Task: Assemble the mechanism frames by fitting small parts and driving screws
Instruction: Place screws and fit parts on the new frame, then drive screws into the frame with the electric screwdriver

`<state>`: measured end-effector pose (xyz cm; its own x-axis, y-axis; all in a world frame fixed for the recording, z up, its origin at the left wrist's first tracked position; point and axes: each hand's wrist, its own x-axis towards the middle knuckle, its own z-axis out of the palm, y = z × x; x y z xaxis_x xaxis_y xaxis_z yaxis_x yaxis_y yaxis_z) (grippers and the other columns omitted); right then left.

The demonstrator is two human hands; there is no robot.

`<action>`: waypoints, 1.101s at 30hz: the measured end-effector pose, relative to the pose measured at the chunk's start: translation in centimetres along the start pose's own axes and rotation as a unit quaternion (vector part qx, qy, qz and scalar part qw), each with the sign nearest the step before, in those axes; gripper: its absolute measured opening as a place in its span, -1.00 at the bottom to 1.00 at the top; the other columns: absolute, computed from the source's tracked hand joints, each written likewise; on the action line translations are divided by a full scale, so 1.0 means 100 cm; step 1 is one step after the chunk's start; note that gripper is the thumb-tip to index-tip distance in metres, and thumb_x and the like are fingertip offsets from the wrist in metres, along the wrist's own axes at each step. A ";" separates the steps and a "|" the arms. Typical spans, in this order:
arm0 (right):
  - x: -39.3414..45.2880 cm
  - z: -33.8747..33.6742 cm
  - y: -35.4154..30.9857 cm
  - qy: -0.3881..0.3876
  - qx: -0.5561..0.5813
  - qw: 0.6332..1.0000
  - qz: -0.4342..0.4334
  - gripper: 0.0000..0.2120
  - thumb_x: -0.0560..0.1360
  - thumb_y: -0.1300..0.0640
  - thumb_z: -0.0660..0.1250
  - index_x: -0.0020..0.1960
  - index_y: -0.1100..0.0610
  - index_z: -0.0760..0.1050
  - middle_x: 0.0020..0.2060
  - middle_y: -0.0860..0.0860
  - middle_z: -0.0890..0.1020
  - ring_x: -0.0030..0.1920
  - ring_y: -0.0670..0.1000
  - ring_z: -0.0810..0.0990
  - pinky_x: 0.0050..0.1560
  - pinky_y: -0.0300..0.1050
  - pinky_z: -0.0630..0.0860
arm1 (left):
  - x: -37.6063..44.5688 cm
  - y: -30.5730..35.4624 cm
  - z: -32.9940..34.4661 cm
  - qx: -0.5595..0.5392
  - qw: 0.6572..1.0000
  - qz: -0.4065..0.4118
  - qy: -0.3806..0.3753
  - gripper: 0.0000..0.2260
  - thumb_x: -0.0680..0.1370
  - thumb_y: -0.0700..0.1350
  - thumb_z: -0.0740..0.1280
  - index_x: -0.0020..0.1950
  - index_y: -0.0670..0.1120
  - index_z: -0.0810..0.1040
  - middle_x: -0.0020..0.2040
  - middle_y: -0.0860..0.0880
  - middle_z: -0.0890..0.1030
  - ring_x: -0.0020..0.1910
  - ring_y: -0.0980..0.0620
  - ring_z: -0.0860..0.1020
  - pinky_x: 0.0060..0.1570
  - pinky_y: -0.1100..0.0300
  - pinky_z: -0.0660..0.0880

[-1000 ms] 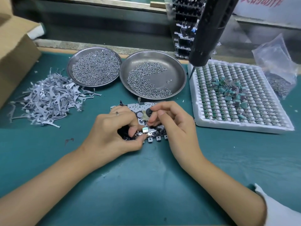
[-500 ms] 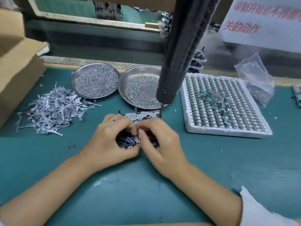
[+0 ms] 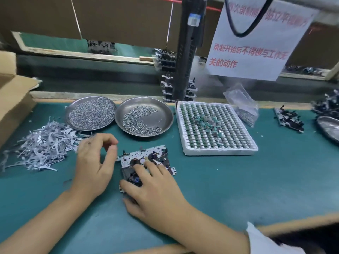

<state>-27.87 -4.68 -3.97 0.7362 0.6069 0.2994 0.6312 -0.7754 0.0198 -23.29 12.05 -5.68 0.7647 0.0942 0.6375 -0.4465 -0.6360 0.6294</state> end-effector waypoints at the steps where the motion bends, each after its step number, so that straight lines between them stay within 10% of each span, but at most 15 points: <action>1: -0.010 -0.004 0.002 -0.002 0.002 1.000 0.001 -0.79 0.43 -0.10 0.29 -0.02 -0.06 0.60 -0.04 0.05 0.61 0.06 0.16 0.59 -0.03 -0.07 0.53 | -0.001 0.001 0.000 0.020 1.000 0.017 -0.001 -0.87 0.50 -0.07 0.15 -0.06 -0.06 0.46 -0.19 0.22 0.46 -0.14 0.16 0.33 0.05 0.10 0.29; 12: -0.130 -0.033 0.078 0.018 -0.059 0.987 0.152 -0.77 0.51 -0.01 0.23 -0.06 0.08 0.60 -0.02 0.12 0.61 0.07 0.20 0.60 0.01 0.02 0.56 | 0.000 0.000 0.003 0.054 0.997 0.043 -0.038 -0.80 0.50 -0.04 0.15 -0.03 -0.10 0.51 -0.25 -0.03 0.56 -0.15 0.32 0.37 0.16 0.24 0.24; 17: -0.162 -0.038 0.151 -0.006 -0.126 0.943 0.307 -0.82 0.38 0.23 0.48 -0.03 0.20 0.61 -0.04 0.18 0.61 -0.05 0.25 0.61 -0.11 0.10 0.56 | -0.001 -0.004 0.004 0.057 0.996 0.056 -0.049 -0.80 0.50 -0.02 0.16 -0.04 -0.08 0.51 -0.25 0.05 0.56 -0.08 0.37 0.42 0.10 -0.16 0.35; 24: -0.165 -0.042 0.207 -0.029 -0.158 0.879 0.449 -0.70 0.51 0.29 0.23 0.24 0.22 0.49 0.30 0.19 0.42 0.36 0.22 0.31 0.24 0.10 0.33 | 0.001 -0.007 0.004 0.059 0.995 0.029 -0.076 -0.79 0.50 0.02 0.17 -0.03 -0.06 0.51 -0.21 0.09 0.53 -0.09 0.15 0.47 0.09 -0.25 0.37; 28: -0.121 -0.039 0.162 0.085 -0.085 0.938 0.326 -0.82 0.33 0.39 0.42 -0.06 0.32 0.60 -0.02 0.25 0.61 -0.02 0.30 0.59 -0.10 0.12 0.56 | 0.001 -0.001 0.004 0.079 0.992 0.051 -0.084 -0.78 0.51 0.00 0.17 -0.03 -0.09 0.53 -0.23 0.09 0.53 -0.04 0.37 0.42 0.18 0.15 0.28; 33: -0.042 -0.017 0.094 0.163 0.071 0.979 0.094 -0.87 0.37 0.33 0.39 -0.09 0.27 0.62 -0.17 0.11 0.66 -0.23 0.17 0.62 -0.29 -0.03 0.56 | 0.008 0.013 0.004 0.150 0.970 0.130 -0.141 -0.72 0.52 -0.04 0.18 -0.05 -0.19 0.60 -0.19 -0.04 0.60 -0.14 0.06 0.48 -0.01 0.16 0.27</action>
<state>-25.44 -14.78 -3.40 0.7402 0.3493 0.5745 0.5366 -0.8218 -0.1916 -23.10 11.00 -4.50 0.7605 -0.2855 0.5832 -0.5183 -0.8079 0.2804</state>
